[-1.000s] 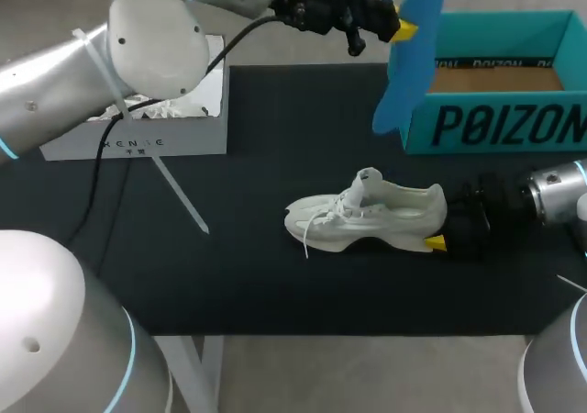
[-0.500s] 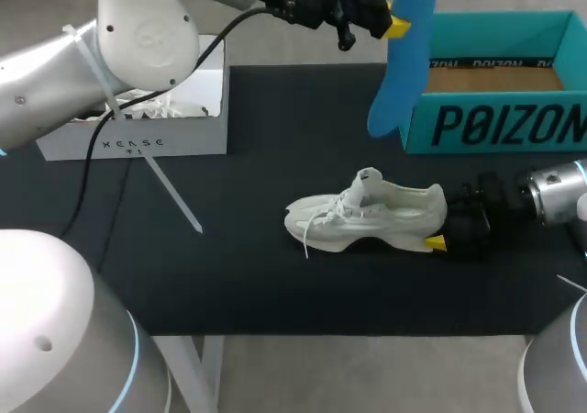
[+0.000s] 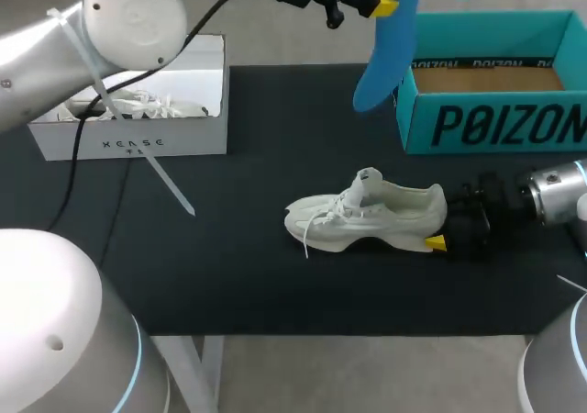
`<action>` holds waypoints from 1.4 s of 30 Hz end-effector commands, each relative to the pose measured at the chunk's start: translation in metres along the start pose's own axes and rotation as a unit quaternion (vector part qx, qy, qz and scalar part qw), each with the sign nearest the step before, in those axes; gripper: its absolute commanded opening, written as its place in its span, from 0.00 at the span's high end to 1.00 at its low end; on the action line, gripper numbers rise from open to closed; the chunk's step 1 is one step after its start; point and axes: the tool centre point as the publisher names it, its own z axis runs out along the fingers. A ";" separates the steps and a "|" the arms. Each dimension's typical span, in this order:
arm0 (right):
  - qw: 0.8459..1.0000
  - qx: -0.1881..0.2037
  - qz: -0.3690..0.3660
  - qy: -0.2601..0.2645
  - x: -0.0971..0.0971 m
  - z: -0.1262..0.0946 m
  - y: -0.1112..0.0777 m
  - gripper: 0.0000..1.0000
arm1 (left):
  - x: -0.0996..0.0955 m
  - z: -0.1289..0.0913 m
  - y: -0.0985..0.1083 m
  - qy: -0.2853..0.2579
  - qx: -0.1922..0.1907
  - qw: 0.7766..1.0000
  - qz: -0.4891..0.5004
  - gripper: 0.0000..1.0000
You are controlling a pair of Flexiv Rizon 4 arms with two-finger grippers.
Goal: Take the shoe out of the shoebox, open the shoe tongue, remove and reinsert the insole, then place the shoe into the shoebox
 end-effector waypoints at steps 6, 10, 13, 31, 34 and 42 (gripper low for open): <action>1.000 0.000 0.000 -0.001 -0.001 0.004 -0.005 1.00 | -0.036 -0.055 -0.008 0.098 0.046 0.994 -0.018 1.00; 1.000 0.000 0.000 -0.001 -0.001 0.004 -0.005 1.00 | -0.044 -0.073 -0.011 0.108 0.046 0.993 -0.018 1.00; 1.000 0.000 0.000 -0.001 -0.001 0.004 -0.005 1.00 | -0.051 -0.083 -0.013 0.110 0.038 0.993 -0.018 1.00; 1.000 0.000 0.000 -0.001 -0.001 0.004 -0.005 1.00 | -0.069 -0.149 -0.024 0.181 0.074 0.977 -0.085 1.00; 1.000 0.000 0.000 -0.001 -0.001 0.004 -0.005 1.00 | -0.075 -0.159 -0.023 0.188 0.086 0.974 -0.087 1.00; 1.000 0.000 0.000 -0.001 -0.001 0.004 -0.005 1.00 | -0.091 -0.177 -0.032 0.196 0.086 0.972 -0.094 1.00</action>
